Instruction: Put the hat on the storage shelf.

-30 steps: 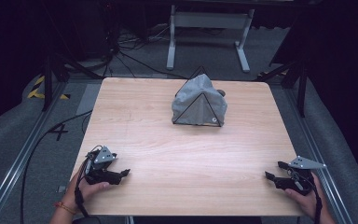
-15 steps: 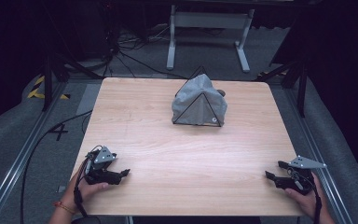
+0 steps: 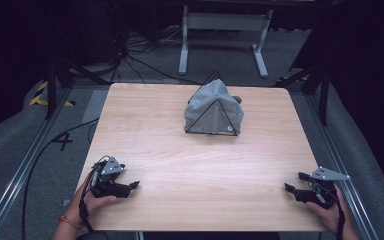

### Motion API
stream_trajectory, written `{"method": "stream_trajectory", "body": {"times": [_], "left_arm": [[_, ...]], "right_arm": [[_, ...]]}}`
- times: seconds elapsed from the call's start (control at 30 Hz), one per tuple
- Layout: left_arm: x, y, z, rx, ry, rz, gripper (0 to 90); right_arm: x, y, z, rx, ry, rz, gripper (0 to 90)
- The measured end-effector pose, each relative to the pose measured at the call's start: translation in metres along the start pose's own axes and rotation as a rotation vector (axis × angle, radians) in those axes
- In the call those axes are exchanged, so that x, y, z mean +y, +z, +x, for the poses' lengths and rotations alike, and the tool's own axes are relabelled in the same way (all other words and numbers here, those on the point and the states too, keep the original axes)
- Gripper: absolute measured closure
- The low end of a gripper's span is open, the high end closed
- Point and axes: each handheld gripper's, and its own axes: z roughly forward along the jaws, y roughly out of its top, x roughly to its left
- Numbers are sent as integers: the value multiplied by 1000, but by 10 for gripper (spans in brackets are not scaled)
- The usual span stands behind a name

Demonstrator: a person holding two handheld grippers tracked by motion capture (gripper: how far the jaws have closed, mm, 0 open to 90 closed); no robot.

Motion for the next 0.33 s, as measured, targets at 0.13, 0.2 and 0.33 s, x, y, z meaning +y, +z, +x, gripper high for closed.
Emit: {"method": "stream_trajectory", "body": {"times": [0.13, 0.2, 0.33], "left_arm": [[0, 0, 0, 0, 1, 0, 169], [0, 0, 0, 0, 0, 0, 169], [0, 0, 0, 2, -9, -1, 166]], "right_arm": [[0, 0, 0, 1, 2, -1, 251], [0, 0, 0, 1, 3, -1, 251], [0, 0, 0, -1, 4, -1, 250]]}}
